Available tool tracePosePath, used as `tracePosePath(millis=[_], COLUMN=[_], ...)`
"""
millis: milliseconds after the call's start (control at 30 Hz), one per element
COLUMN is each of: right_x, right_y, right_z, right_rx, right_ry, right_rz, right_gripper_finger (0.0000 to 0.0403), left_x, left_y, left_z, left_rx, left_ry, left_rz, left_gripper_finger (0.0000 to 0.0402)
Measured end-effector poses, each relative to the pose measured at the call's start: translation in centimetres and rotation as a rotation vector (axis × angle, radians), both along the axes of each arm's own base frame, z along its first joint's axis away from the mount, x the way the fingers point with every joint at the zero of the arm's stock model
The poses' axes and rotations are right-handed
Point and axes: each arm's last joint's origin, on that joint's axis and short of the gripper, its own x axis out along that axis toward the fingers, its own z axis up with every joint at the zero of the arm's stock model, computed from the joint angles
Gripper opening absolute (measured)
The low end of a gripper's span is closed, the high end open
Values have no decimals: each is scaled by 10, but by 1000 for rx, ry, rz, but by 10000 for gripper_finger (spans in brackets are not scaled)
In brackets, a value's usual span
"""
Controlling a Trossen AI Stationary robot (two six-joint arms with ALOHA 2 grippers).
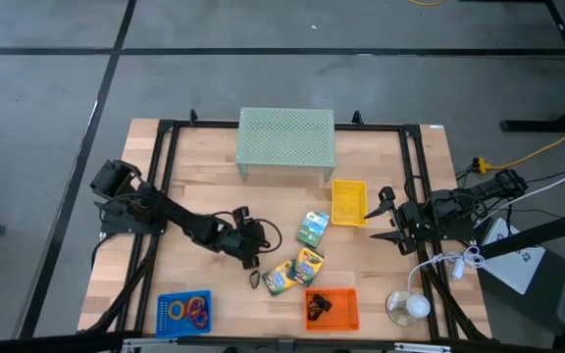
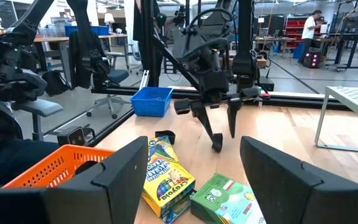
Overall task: Pick & Place Office Desk Supplies
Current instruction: Put the black rubber band into the orange bin
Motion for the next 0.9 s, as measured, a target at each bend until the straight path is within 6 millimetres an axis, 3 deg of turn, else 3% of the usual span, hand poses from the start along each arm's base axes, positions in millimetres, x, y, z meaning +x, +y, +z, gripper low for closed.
tracePosePath(millis=[233, 633, 900], right_x=[0, 0, 0], right_y=[0, 0, 0], right_z=[0, 0, 0], right_rx=[-1, -6, -6], right_ry=[0, -2, -1], right_rz=[-1, -1, -2], right_gripper_finger=[256, 256, 255], left_x=[-1, -5, 0], left_y=[-3, 5, 1], left_z=[-1, -8, -23], left_rx=[-87, -19, -81], left_ry=[31, 102, 86], left_rz=[-56, 4, -52], left_gripper_finger=[196, 196, 196])
